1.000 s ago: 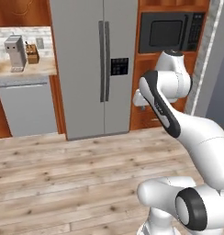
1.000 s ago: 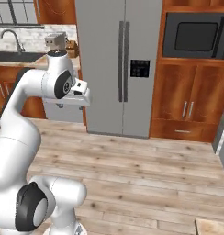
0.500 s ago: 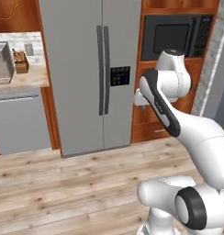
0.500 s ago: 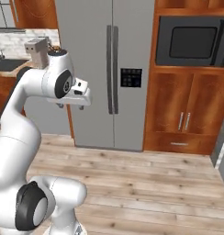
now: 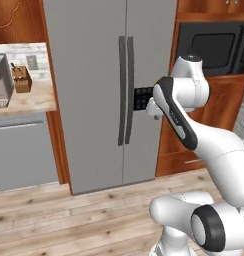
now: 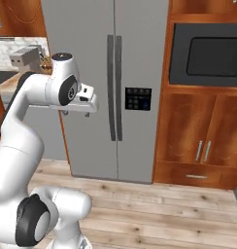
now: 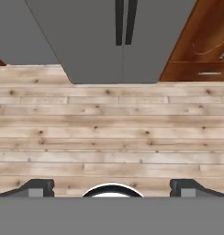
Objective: Retrieve the chicken drumstick from the fridge and place it on the saucepan with marinade on the stove.
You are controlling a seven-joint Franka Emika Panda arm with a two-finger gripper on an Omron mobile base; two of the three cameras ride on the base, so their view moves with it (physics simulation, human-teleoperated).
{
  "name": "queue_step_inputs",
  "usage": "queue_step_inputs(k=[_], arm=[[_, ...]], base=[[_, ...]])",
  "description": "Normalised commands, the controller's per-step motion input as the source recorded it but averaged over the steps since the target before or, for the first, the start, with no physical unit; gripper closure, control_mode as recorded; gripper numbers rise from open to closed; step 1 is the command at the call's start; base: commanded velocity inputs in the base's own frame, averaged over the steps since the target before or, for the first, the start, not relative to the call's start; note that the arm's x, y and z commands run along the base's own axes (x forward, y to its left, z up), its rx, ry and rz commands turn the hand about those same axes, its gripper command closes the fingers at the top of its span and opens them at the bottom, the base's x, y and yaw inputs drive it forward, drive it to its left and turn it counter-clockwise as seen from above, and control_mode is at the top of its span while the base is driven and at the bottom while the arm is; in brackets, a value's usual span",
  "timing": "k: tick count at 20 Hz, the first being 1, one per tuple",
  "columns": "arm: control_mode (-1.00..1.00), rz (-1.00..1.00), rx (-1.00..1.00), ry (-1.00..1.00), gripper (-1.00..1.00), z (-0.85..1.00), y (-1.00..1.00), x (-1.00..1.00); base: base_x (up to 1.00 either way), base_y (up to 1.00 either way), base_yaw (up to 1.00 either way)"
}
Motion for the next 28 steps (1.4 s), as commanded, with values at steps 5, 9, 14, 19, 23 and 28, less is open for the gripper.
queue_step_inputs(k=[5, 9, 14, 19, 23, 28], arm=[[1.0, 0.0, 0.0, 0.0, -1.0, 0.0, 0.0, 0.0], [1.0, 0.0, 0.0, 0.0, -1.0, 0.0, 0.0, 0.0], [1.0, 0.0, 0.0, 0.0, -1.0, 0.0, 0.0, 0.0], [1.0, 0.0, 0.0, 0.0, -1.0, 0.0, 0.0, 0.0], [1.0, 0.0, 0.0, 0.0, -1.0, 0.0, 0.0, 0.0], [1.0, 0.0, 0.0, 0.0, -1.0, 0.0, 0.0, 0.0]], base=[[0.93, -0.03, 0.11], [0.23, -0.01, 0.04], [0.0, 0.0, 0.0], [0.26, -0.39, 0.0], [0.46, -0.28, 0.0], [0.52, -0.16, 0.0]])
